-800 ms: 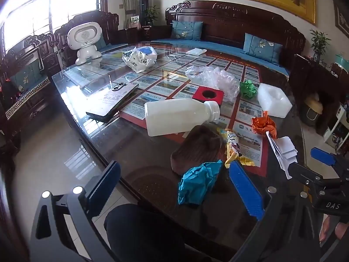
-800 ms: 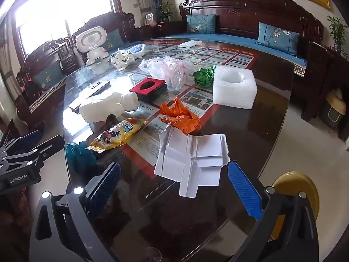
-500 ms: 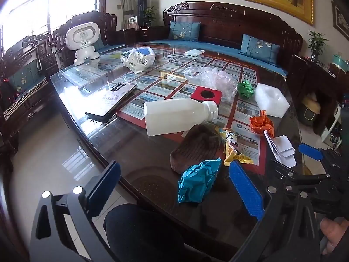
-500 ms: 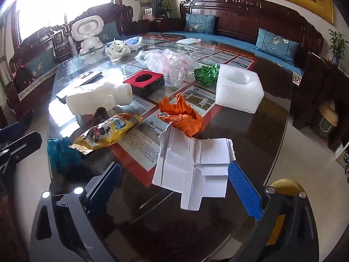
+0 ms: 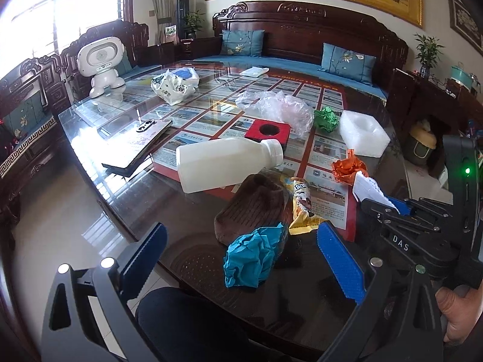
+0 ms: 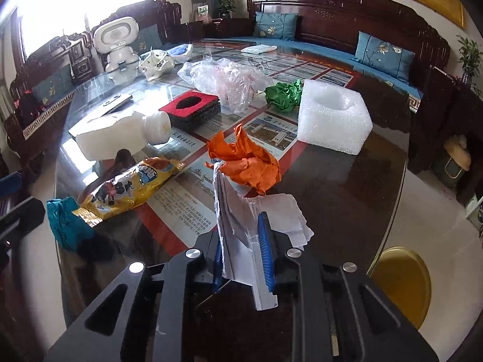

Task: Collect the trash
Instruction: 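Grasp the white folded paper with the right gripper, then grasp the yellow snack wrapper with the left gripper while the right gripper holds the paper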

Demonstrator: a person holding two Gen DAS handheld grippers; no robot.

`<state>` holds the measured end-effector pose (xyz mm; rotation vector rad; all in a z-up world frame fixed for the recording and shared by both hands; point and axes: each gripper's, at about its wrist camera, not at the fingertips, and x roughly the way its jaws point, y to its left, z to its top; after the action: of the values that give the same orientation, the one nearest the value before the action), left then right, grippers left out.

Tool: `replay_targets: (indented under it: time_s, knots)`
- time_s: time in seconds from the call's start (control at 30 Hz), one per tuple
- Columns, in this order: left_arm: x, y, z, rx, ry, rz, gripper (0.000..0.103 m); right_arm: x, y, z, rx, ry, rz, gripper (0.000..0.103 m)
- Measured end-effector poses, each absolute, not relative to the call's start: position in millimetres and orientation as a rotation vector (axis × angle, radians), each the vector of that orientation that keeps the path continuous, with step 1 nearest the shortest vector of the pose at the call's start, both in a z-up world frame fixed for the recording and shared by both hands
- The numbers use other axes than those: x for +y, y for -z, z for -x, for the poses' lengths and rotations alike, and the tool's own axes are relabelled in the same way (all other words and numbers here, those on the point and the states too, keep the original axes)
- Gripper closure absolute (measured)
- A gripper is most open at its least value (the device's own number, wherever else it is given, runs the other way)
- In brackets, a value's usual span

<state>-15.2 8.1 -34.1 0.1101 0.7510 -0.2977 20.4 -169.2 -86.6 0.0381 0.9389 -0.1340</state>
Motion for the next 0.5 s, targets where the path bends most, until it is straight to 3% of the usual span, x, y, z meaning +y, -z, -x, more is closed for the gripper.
replay_targets:
  time_s: [0.2, 0.27, 0.5]
  knots:
    - [-5.6, 33.4, 12.4, 0.751, 0.34, -0.112, 0.004, -174.2, 80.5, -15.7, 0.95, 0.07, -0.107, 0.089]
    - [-11.5, 32.6, 10.9, 0.748, 0.358, -0.114, 0.004, -174.0, 76.2, -12.6, 0.944, 0.054, -0.118, 0.096]
    - [-42.7, 27.4, 3.4, 0.743, 0.449, -0.127, 0.004, -183.6, 60.9, -3.4, 0.914, 0.055, -0.122, 0.096]
